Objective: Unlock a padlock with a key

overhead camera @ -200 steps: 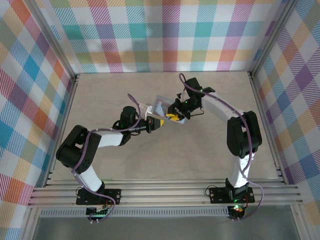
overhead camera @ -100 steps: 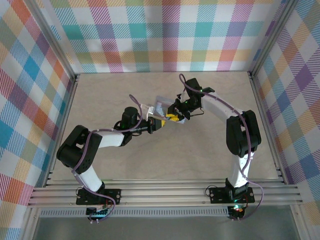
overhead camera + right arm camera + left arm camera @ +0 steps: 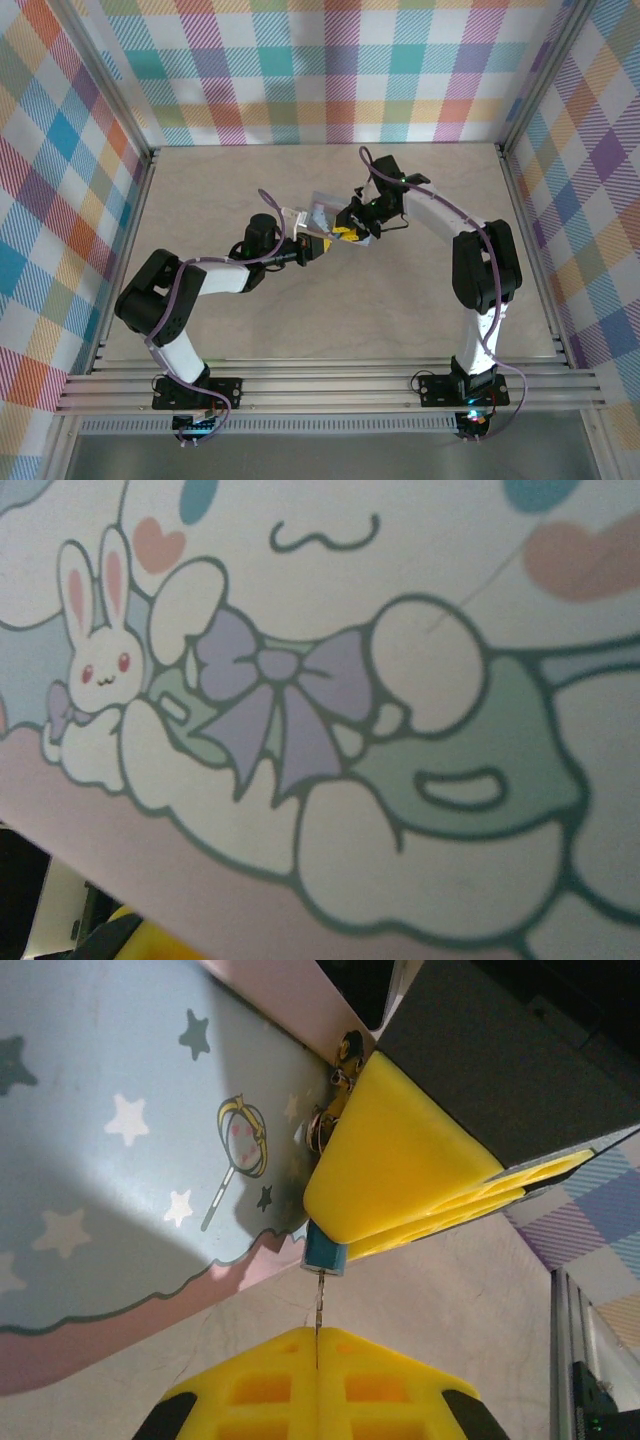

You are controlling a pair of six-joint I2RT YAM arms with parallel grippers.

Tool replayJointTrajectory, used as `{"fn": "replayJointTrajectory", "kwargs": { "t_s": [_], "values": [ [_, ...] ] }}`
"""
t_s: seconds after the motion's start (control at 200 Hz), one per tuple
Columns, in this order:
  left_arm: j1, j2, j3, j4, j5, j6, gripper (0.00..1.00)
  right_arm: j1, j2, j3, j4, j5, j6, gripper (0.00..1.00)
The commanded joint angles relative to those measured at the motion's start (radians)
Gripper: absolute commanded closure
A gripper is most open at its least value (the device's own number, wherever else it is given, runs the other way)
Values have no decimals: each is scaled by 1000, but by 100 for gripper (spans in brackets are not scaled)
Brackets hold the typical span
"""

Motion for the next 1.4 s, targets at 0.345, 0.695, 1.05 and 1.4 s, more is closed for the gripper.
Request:
{"fn": "replayJointTrajectory", "kwargs": {
  "t_s": [0.345, 0.695, 1.05, 1.4],
  "values": [
    [6, 62, 99, 179, 96, -183, 100, 11, -15, -48, 5, -84, -83, 100],
    [-7, 65, 90, 189, 57, -186, 100, 10, -17, -38, 0, -106, -58, 100],
    [-90, -57, 79, 11, -107, -2, 100, 9, -9, -22, -23, -110, -27, 100],
    [-40, 71, 94, 222, 4, -276, 100, 9, -34, -87, 34, -135, -51, 100]
  ]
}}
